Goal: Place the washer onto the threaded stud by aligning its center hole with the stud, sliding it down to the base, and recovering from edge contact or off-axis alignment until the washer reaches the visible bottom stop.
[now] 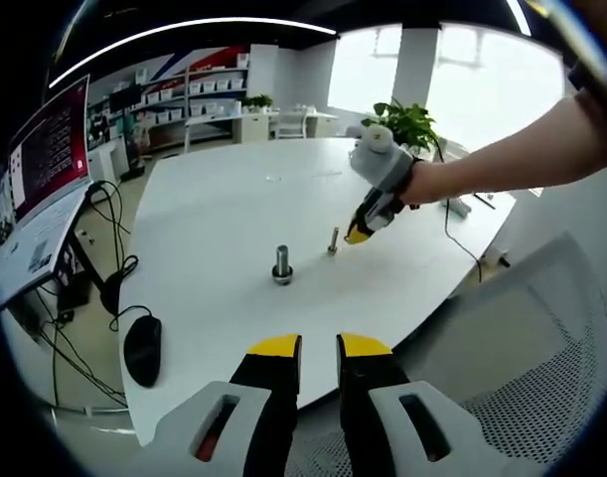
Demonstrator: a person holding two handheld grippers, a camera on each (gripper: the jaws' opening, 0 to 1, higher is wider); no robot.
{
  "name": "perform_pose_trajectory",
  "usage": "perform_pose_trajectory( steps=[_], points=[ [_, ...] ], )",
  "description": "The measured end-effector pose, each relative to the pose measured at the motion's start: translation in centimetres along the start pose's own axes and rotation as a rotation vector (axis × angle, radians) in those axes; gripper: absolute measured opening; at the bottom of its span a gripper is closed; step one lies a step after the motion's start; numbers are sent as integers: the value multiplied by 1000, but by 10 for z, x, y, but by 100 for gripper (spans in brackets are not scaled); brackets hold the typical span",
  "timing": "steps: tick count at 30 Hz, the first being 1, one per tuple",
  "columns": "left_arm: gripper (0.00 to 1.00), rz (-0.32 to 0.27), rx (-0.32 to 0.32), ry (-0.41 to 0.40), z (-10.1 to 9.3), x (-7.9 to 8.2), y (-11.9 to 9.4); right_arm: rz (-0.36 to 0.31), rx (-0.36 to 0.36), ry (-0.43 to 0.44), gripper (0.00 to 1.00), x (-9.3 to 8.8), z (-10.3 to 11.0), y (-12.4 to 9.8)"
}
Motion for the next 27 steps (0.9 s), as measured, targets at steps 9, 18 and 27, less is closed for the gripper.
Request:
perform_pose_trajectory(
  steps=[9,18,27],
  points=[
    [12,-2,-3,2,0,1,-1,-63,-22,-7,14,8,-1,-22],
    [12,-1,-4,3,0,0,0,-67,-28,-28,14,13,3,-13],
    [11,-2,-4,1,1,0,1,-56,-26,-35,14,15,5,-8]
  ],
)
Point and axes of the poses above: the point that each gripper's makers call its tool centre point, and the gripper's own axes: y roughly forward along the fingers, z roughly to its left, x roughly out of its top, the point moved 10 cm from there along -y, roughly backward along the fingers, and after that the axes turned 10 degrees about z, right-handed, at the moved point
